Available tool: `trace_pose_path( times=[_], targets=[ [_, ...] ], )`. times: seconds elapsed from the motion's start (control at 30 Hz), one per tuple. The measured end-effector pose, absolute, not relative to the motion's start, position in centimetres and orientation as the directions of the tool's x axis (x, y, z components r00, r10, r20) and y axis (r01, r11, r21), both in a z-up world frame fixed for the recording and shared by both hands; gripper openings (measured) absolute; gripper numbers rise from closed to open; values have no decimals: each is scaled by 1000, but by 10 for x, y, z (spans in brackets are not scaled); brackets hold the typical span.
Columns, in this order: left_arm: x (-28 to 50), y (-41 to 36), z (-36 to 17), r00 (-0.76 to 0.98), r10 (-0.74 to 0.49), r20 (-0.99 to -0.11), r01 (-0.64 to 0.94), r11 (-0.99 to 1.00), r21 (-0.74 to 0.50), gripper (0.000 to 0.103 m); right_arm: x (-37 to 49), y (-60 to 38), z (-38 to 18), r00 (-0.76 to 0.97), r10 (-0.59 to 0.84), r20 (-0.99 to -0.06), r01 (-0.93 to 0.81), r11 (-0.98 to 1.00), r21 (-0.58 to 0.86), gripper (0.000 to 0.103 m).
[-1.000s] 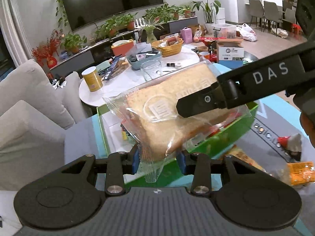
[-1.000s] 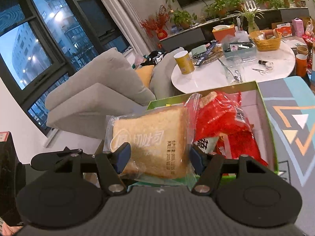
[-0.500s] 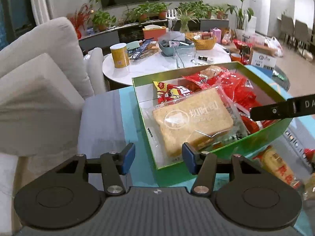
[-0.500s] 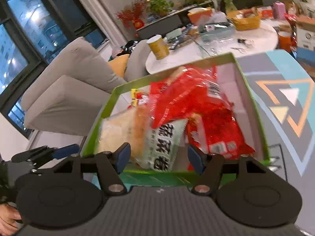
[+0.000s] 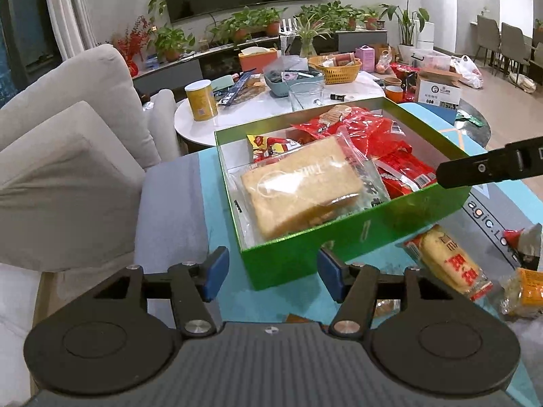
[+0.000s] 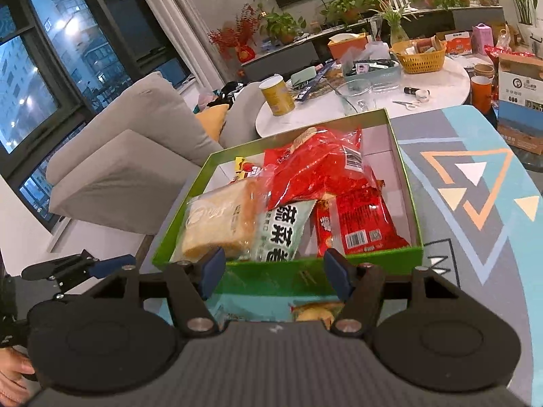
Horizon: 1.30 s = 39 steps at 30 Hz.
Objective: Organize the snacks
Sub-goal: 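Withdraw the right gripper from the box back over the remaining snacks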
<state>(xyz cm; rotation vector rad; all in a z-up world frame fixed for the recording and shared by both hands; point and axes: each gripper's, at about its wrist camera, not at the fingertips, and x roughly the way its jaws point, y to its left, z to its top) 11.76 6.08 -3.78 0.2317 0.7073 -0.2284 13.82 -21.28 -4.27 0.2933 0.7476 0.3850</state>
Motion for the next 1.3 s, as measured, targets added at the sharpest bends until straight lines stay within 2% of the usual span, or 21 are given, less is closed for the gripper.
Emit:
trace_pose_path(
  times=[0.57,0.87,0.93,1.1,1.23,1.3],
  targets=[
    [62,87,-56,698,-123,-705,240,968,69,63,78,-226,-48,659,432,-616,-243,897,369,74],
    [31,103,-83,650,-126,-749,265,962,69,66,49,-245,-64,646,389,-657,-226,919,322,88],
    [26,104,-89,651,-120,-749,275,958,86,68,44,-247,-69,637,377,-672,-229,925,303,97],
    [27,105,-92,654,-154,-741,291,955,59,73,40,-251,-86,613,324,-721,-219,946,238,97],
    [28,93,-103,625,-136,-768,317,944,91,73,39,-255,-95,602,303,-739,-195,953,232,97],
    [23,91,-104,641,-143,-754,324,941,97,73,36,-254,-98,597,303,-742,-195,953,233,98]
  ],
)
